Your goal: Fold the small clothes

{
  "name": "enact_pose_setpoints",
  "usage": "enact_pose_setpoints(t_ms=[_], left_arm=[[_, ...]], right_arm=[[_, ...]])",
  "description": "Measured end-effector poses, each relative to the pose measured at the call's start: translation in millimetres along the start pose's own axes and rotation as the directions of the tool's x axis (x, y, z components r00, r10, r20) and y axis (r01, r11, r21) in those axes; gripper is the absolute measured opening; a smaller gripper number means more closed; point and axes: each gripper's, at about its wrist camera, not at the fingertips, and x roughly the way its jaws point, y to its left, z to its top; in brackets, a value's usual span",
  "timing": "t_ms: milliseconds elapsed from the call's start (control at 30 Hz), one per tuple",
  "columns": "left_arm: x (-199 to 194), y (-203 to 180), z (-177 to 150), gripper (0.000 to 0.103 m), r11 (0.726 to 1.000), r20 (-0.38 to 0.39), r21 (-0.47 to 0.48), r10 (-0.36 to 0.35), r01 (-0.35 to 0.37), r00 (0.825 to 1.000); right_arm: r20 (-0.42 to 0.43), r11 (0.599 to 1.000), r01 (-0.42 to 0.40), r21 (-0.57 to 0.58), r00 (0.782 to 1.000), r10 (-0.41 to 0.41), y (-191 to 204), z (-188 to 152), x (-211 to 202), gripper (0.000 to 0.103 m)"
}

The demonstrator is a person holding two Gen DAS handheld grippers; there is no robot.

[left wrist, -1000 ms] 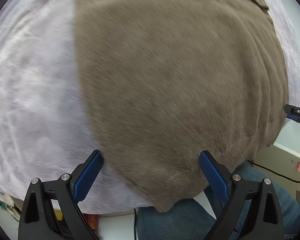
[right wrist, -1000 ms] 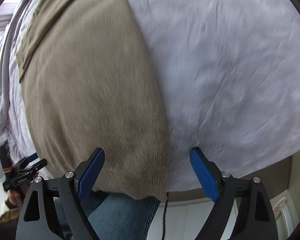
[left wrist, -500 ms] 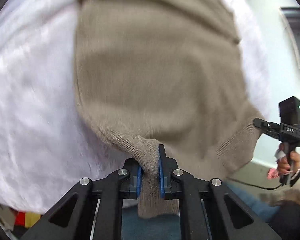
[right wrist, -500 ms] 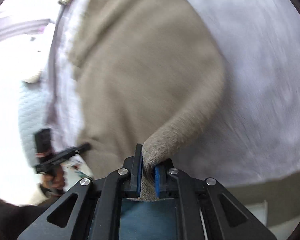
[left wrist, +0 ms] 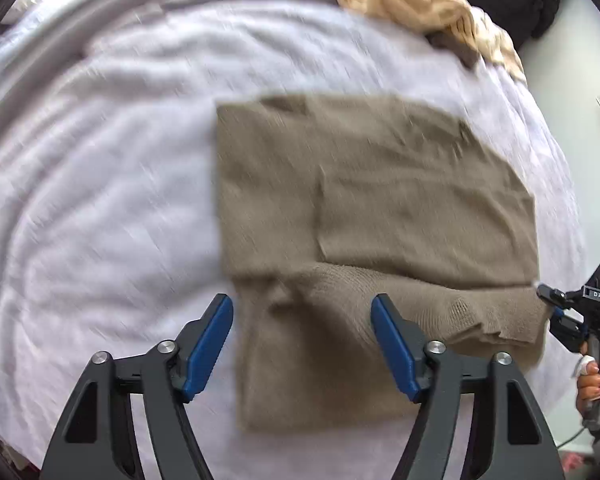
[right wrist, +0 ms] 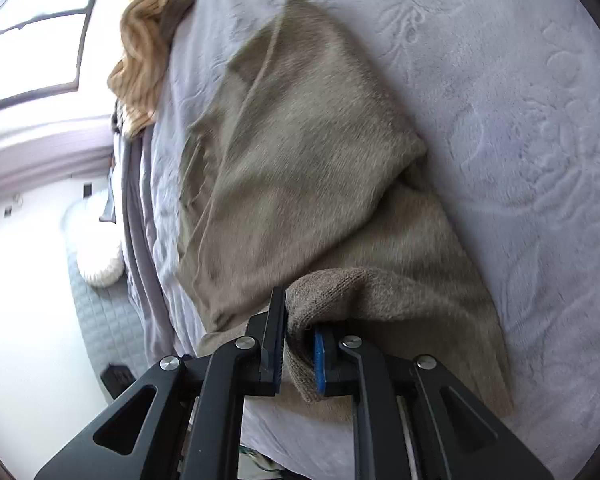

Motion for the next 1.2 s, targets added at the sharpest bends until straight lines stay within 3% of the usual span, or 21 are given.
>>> enact_pose_setpoints(t_ms=[100,133,167,267,367,400,533,600,800,833,867,900,967,1067,1200], left_arm=[[-3.9,10.1,8.1,0.073,0.999,0.022,-0.038,-0.01,0.011,1.0],[-8.4,13.3,9.4,0.073,0.999,0.031,-0.033,-0.003,0.004,1.0],[-11.8,12.3,9.0,0.073,1.0,0.035,-0.019,-0.002,0.003,0.999],[-12.4,8.7,5.2,0.073,0.998,0.023,0.056,0.014,-0.015,1.0],[-12.8,7.4,-2.3,0.073,0.993,-0.013,0.111,0.034,-0.033,0.999],[-8.2,4.0,-1.5,0.073,0.992,-0.023,0.12,0.028,-0.025,0.999],[10.8,-14.6,11.6,0.073,0.989,-0.036,0.145,-0.001,0.006,0.999],[22.5,-24.1,20.7,0.073,0.987,-0.038,0.158,-0.005,0.011,0.999],[58.2,-46.5,38.1,0.07,0.979,-0.06,0.205,0.024,-0.011,0.998],[62.3,-48.1,37.9,0.041,0.977,-0.064,0.212,0.032,-0.018,0.997],[65.9,-48.9,37.1,0.019,0.975,-0.076,0.219,0.043,-0.025,0.996],[67.5,-48.3,35.4,0.006,0.974,-0.083,0.222,0.07,-0.05,0.994],[56.9,-45.6,31.9,0.006,0.977,-0.053,0.212,0.036,-0.024,0.998],[26.7,-42.8,26.6,0.006,0.977,0.006,0.212,0.003,-0.004,1.0],[-15.1,-41.6,29.8,0.006,0.979,0.086,0.201,-0.037,0.02,0.996]], right_arm=[[0.003,0.996,-0.054,0.068,0.999,0.054,-0.5,11.8,5.1,0.04],[0.01,0.994,-0.077,0.071,0.997,0.076,-1.3,13.7,1.7,0.057],[0.022,0.992,-0.107,0.067,0.994,0.105,-1.0,14.4,-4.9,0.063],[0.059,0.988,-0.154,0.032,0.987,0.152,4.7,15.3,-24.1,0.063],[0.082,0.995,0.039,-0.097,0.996,-0.031,21.6,16.0,-35.4,0.063],[0.097,0.971,0.148,-0.189,0.987,-0.131,36.0,12.6,-32.4,0.063],[0.163,0.84,0.365,-0.401,0.931,-0.326,68.8,3.7,-18.3,0.063],[0.204,0.786,0.419,-0.455,0.908,-0.366,78.3,5.0,-9.9,0.063],[0.238,0.697,0.513,-0.501,0.856,-0.459,76.1,25.4,22.4,0.063],[0.231,0.689,0.521,-0.504,0.85,-0.473,72.8,27.4,26.8,0.059],[0.224,0.681,0.533,-0.503,0.841,-0.493,70.1,28.9,31.7,0.031],[0.211,0.671,0.539,-0.509,0.834,-0.51,67.2,27.8,35.5,0.007],[0.229,0.653,0.541,-0.53,0.833,-0.504,70.4,17.0,29.9,0.006],[0.296,0.591,0.554,-0.586,0.825,-0.481,86.0,-4.2,13.6,0.006],[0.37,0.547,0.549,-0.632,0.834,-0.408,116.3,-23.8,-20.0,0.006]])
